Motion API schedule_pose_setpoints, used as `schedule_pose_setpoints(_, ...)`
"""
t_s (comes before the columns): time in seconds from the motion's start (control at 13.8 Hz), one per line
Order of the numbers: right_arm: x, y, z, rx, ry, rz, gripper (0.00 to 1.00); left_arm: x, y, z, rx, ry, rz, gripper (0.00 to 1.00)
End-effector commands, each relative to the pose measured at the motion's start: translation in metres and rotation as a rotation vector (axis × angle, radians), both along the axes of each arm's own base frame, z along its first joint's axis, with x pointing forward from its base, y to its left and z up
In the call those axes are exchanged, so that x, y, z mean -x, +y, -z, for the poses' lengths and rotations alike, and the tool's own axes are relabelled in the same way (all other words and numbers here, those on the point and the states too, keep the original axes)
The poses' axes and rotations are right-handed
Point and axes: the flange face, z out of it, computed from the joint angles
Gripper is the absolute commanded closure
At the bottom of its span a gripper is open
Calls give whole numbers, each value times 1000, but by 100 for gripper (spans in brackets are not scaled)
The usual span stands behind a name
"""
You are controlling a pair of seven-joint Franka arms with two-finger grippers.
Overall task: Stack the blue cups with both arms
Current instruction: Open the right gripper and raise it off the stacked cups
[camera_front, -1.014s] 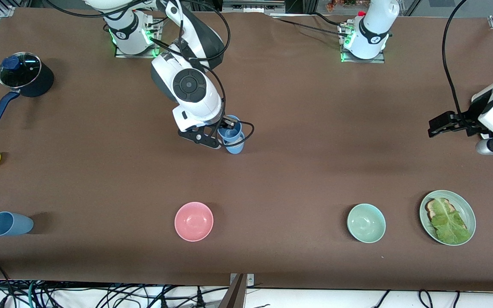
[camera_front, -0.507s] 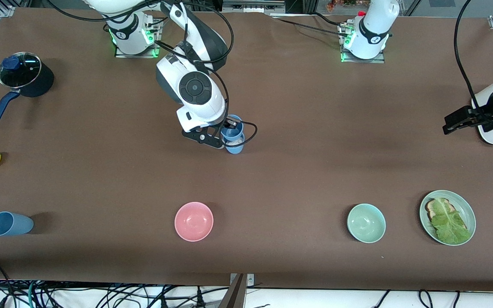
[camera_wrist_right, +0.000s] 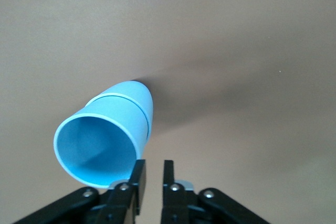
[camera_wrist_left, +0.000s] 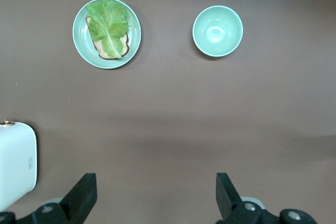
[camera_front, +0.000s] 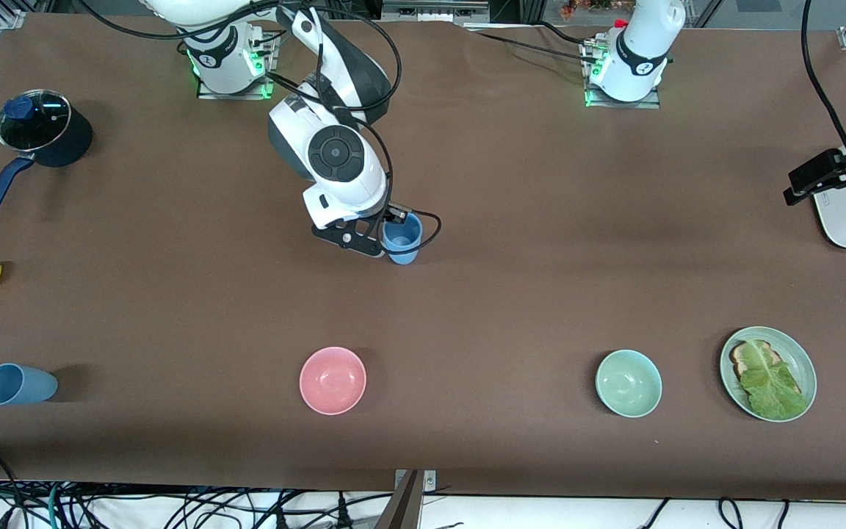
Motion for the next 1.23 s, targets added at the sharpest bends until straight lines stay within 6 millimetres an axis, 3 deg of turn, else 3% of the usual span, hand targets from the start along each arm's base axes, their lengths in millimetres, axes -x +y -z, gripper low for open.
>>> schedule_pose_setpoints(0.0,-8,5,-6,-8,-37,15,20,19,1,-6,19,7,22,0)
schedule_pose_setpoints(0.07,-11,2,-9,-11,-43,18,0,21,1,-6,19,10,22,0)
schedule_pose_setpoints(0.29,-16,-6,-22,-4,-77,0,0,27,1,-6,20,24,22,0)
schedule_pose_setpoints(0.43,-26,-22,-36,-6,-89,11,0,30,1,-3,20,32,20,0)
schedule_pose_setpoints(0.51,-31,-34,-53,-14,-106,7,0,30,1,-3,20,32,20,0)
schedule_pose_setpoints(0.65,-32,-47,-56,2,-78,-49,0,30,0,-3,20,30,20,0)
schedule_pose_setpoints(0.8,-43,-73,-68,9,-73,-67,0,30,0,-3,20,30,22,0)
schedule_pose_setpoints(0.94,-51,-110,-95,6,-70,-123,0,29,0,-3,21,29,31,0)
schedule_pose_setpoints(1.16,-57,-183,-128,40,-64,-242,0,28,5,-3,22,22,118,0)
